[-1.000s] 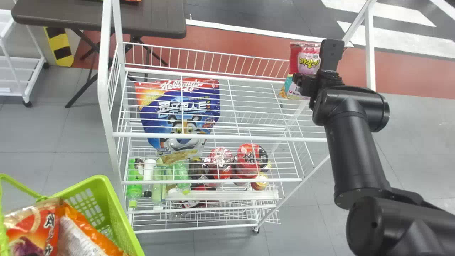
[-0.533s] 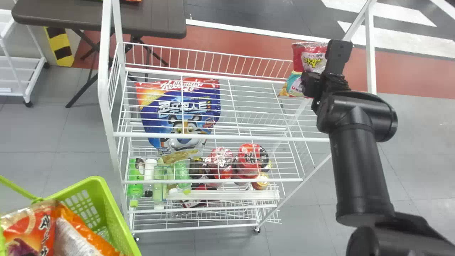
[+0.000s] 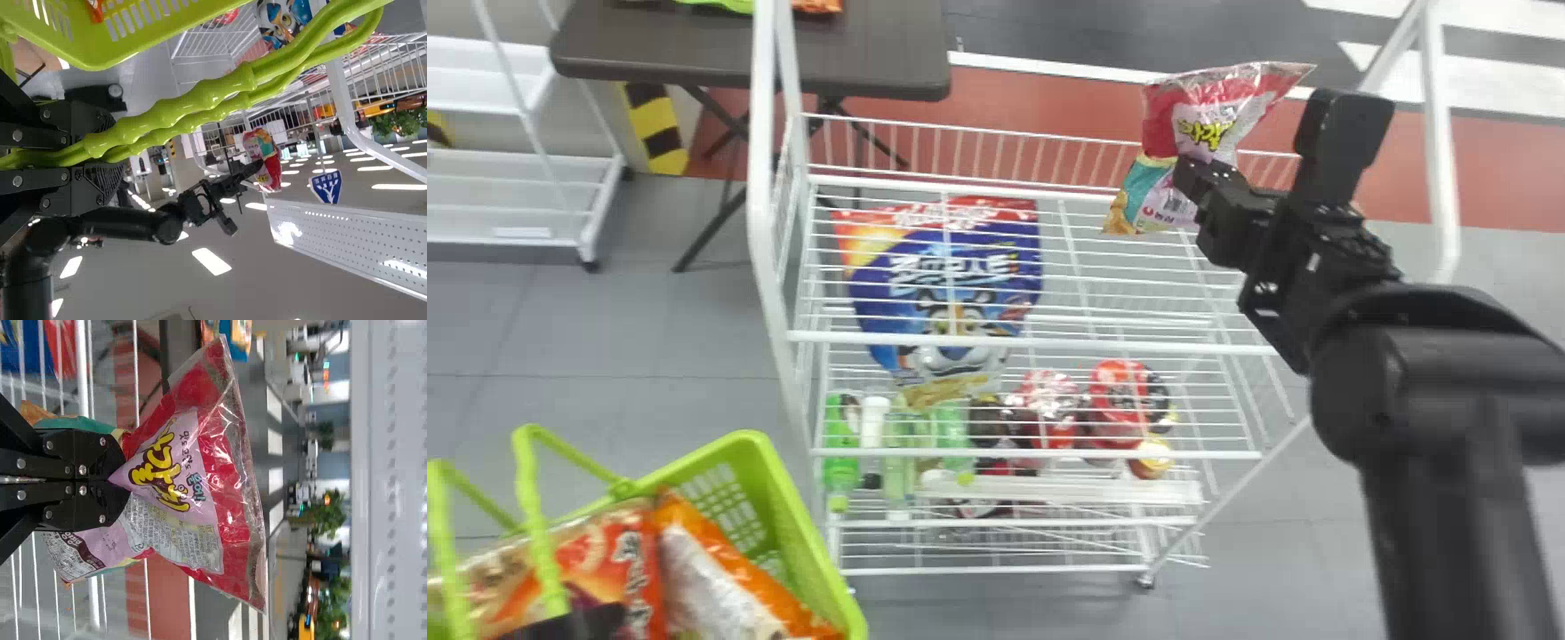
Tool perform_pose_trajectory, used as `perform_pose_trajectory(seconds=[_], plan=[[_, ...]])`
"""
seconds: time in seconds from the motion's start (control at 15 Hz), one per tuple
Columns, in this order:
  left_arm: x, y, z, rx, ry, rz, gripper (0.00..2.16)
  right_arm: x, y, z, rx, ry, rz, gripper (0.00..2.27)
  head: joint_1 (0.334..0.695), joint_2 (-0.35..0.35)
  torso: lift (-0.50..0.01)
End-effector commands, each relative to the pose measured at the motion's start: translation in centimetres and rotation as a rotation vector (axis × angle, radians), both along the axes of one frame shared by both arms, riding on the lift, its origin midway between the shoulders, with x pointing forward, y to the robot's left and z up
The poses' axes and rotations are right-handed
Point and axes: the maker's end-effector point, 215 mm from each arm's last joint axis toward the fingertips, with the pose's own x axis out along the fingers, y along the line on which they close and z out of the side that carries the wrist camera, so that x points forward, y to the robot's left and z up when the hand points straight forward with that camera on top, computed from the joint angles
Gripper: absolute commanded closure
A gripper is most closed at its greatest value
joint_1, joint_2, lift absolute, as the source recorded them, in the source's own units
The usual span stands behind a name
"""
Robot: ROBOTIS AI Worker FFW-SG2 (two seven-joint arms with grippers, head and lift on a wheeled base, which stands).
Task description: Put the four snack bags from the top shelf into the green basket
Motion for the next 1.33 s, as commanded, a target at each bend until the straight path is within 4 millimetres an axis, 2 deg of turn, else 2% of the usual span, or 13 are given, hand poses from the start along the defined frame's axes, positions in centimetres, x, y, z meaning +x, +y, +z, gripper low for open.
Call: perform_pose_trajectory(seconds=[0.0, 0.13, 0.2, 0.27, 0.53, 0.6, 0.73, 0.93, 1.2, 1.27], plan=[[0.1, -0.1, 0.3, -0.011, -0.009, -0.002, 2.15, -5.2, 7.4, 0.1, 0.049, 0.013, 0.144, 2.26, 0.695, -0.063, 0.000], [0.2, -0.1, 0.4, -0.010, -0.011, -0.002, 2.15, -9.6, 13.0, -0.2, 0.107, 0.049, 0.263, 2.26, 0.695, 0.010, 0.000], [0.3, -0.1, 0.3, -0.011, -0.011, -0.001, 2.15, -12.2, 16.0, -0.7, 0.136, 0.093, 0.330, 2.26, 0.695, 0.083, 0.000], [0.5, 0.0, 0.3, -0.013, -0.014, 0.002, 2.15, -14.8, 18.9, -1.1, 0.163, 0.140, 0.395, 2.26, 0.695, 0.126, 0.000], [0.7, -0.6, 0.2, -0.025, -0.016, -0.009, 2.15, -22.6, 28.2, -1.3, 0.253, 0.244, 0.630, 2.26, 0.695, 0.305, 0.000], [0.6, -0.7, 0.3, -0.031, -0.014, -0.011, 2.15, -23.8, 29.7, -1.3, 0.273, 0.261, 0.673, 2.26, 0.695, 0.350, 0.000], [0.6, -0.9, 0.3, -0.034, -0.016, -0.016, 2.15, -25.6, 32.0, -1.9, 0.324, 0.302, 0.735, 2.26, 0.695, 0.350, 0.000], [0.5, -1.4, 0.5, -0.039, -0.021, -0.029, 2.15, -27.6, 35.2, -5.5, 0.386, 0.418, 0.814, 2.26, 0.695, 0.350, 0.000], [0.5, -1.7, 0.8, -0.048, -0.026, -0.039, 2.15, -29.2, 36.7, -10.6, 0.454, 0.588, 0.854, 2.26, 0.695, 0.350, 0.000], [0.5, -1.7, 0.9, -0.051, -0.029, -0.040, 2.15, -30.3, 36.5, -12.3, 0.438, 0.665, 0.869, 2.26, 0.695, 0.350, 0.000]])
